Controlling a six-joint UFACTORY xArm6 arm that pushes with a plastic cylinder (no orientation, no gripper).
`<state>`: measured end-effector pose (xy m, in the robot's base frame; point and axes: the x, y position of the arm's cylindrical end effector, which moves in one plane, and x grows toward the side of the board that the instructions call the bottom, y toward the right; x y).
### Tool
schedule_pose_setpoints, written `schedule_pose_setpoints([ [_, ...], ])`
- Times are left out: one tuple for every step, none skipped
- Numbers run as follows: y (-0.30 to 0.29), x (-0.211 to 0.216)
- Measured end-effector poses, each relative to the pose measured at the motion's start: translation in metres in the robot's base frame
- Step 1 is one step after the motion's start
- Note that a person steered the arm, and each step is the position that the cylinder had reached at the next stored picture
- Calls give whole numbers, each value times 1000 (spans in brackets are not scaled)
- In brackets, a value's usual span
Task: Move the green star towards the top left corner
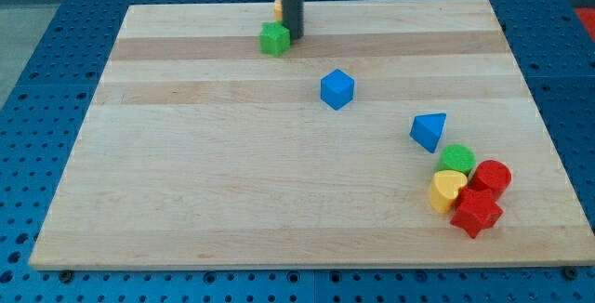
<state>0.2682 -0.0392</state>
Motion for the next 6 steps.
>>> schedule_pose_setpoints([
  [-15, -2],
  [-28, -9],
  [-5, -6],
  [-1, -2],
  [-29, 30],
  [-29, 30],
])
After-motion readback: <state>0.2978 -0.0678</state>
